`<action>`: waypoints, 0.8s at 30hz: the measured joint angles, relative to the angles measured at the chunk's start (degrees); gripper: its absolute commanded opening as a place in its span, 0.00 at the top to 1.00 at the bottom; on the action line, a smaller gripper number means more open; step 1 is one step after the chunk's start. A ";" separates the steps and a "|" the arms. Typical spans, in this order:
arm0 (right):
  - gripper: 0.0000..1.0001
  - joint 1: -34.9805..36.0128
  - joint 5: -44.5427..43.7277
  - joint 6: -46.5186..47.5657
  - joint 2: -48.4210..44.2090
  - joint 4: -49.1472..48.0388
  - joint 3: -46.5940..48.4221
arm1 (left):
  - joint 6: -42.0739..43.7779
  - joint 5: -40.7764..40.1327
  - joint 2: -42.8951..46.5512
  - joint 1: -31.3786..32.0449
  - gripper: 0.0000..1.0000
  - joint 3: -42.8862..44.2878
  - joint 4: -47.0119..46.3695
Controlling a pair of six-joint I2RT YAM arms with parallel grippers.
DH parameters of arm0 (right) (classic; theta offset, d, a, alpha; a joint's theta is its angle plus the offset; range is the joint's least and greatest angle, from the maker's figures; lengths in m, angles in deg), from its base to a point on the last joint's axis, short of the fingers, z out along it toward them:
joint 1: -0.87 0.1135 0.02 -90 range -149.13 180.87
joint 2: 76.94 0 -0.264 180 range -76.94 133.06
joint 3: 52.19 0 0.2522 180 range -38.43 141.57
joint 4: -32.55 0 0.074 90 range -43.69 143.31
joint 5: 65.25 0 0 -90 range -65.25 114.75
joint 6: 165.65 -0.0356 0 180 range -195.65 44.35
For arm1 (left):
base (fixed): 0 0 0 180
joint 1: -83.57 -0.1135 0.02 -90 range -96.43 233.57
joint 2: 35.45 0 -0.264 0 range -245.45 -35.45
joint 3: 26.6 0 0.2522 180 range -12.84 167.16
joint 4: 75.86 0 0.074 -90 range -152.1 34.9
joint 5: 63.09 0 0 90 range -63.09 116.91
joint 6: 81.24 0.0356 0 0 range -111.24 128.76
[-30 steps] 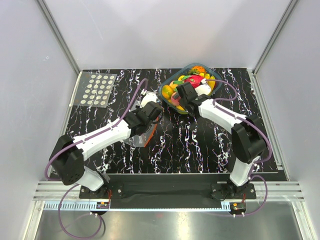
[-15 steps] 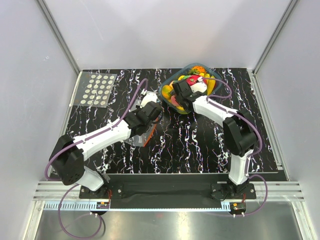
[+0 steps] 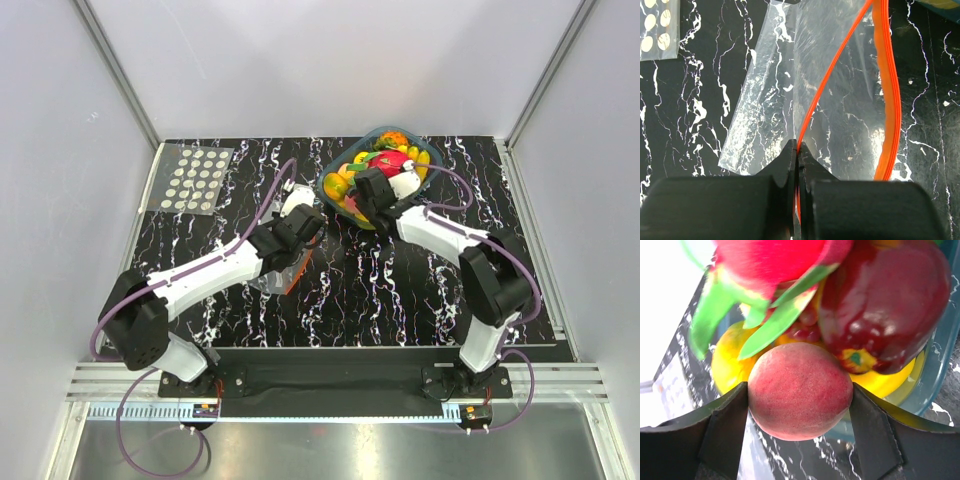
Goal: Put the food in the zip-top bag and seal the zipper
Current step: Pick up the fake fruit from the bin.
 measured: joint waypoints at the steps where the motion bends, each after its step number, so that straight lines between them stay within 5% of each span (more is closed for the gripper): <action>1: 0.41 0.00 0.63 1.07 -0.87 -0.39 -0.50 | 0.20 0.00 -0.02 0.00 1.00 0.00 -0.02; 15: 0.50 0.17 19.37 21.20 -17.18 -8.13 -10.51 | 0.76 0.17 -1.62 0.13 1.00 0.15 0.09; 24: 0.50 4.13 32.65 24.90 -20.09 -13.57 -16.68 | 0.61 3.02 -2.29 0.48 1.00 0.76 0.07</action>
